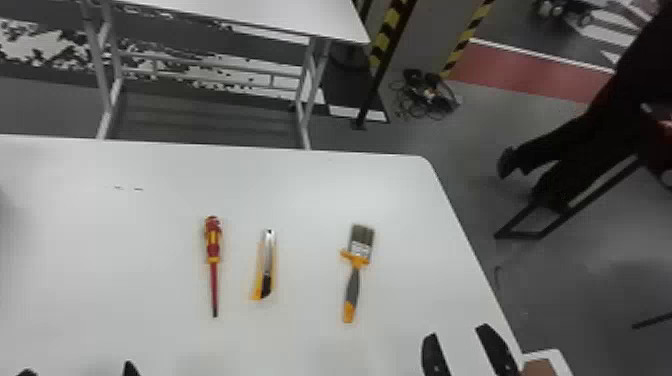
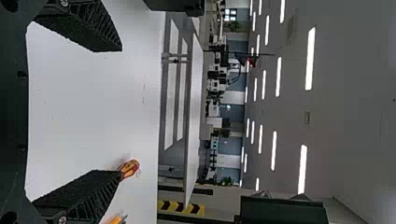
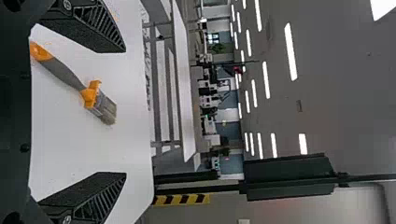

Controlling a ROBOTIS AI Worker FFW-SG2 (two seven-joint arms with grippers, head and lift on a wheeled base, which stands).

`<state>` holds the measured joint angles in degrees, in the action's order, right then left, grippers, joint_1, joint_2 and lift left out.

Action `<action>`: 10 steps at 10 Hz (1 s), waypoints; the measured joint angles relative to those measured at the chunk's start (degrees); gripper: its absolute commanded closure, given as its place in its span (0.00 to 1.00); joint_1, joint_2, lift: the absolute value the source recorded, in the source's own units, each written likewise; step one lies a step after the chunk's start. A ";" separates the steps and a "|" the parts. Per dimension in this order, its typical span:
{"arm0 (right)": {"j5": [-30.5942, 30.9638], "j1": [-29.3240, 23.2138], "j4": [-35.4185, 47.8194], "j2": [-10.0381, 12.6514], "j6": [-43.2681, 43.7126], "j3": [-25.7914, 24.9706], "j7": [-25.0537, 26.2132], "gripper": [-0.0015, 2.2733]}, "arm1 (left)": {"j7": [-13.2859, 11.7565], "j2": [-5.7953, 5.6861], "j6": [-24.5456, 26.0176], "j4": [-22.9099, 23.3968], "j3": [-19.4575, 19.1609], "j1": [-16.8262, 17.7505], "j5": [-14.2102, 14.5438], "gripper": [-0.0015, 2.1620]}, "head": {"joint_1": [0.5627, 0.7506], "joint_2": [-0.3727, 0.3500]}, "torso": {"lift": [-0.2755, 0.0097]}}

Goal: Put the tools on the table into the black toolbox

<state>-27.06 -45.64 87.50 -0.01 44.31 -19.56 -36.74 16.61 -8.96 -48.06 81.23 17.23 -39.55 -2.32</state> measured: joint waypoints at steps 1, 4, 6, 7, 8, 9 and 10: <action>-0.84 -0.23 -0.12 0.01 2.95 0.11 -0.04 0.03 | -0.07 0.00 -0.04 0.01 0.00 0.01 0.19 0.02 | 0.70 0.03 | 0.70; -1.41 -0.33 -0.58 0.01 4.26 0.43 0.06 0.04 | -0.17 0.00 0.03 -0.08 -0.04 0.16 0.49 0.02 | 0.70 0.03 | 0.70; -1.42 -0.34 -0.60 0.01 5.26 2.17 0.84 0.04 | -0.16 0.00 -0.12 -0.44 -0.08 0.32 1.07 0.02 | 0.70 0.03 | 0.70; -1.26 -0.70 -0.59 0.01 9.14 5.01 5.67 0.04 | -0.03 0.00 -0.16 -0.32 -0.10 0.46 1.49 0.02 | 0.70 0.03 | 0.70; 1.58 -1.50 -1.07 0.01 18.31 10.02 16.67 0.04 | 0.80 0.06 -0.55 0.45 -0.08 0.51 1.85 0.02 | 0.70 0.03 | 0.70; 8.25 -2.15 -1.91 -0.13 28.91 15.56 27.72 0.03 | 1.74 0.12 -0.90 1.39 -0.04 0.53 2.12 0.02 | 0.70 0.03 | 0.70; 13.75 -2.57 -2.54 -0.94 36.75 20.69 31.19 0.03 | 2.85 0.17 -1.21 2.37 -0.06 0.57 2.46 0.02 | 0.70 0.13 | 0.70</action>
<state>-13.31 -48.20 84.96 -0.95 81.06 1.13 -5.55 19.45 -8.79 -49.26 83.60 17.17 -38.97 0.14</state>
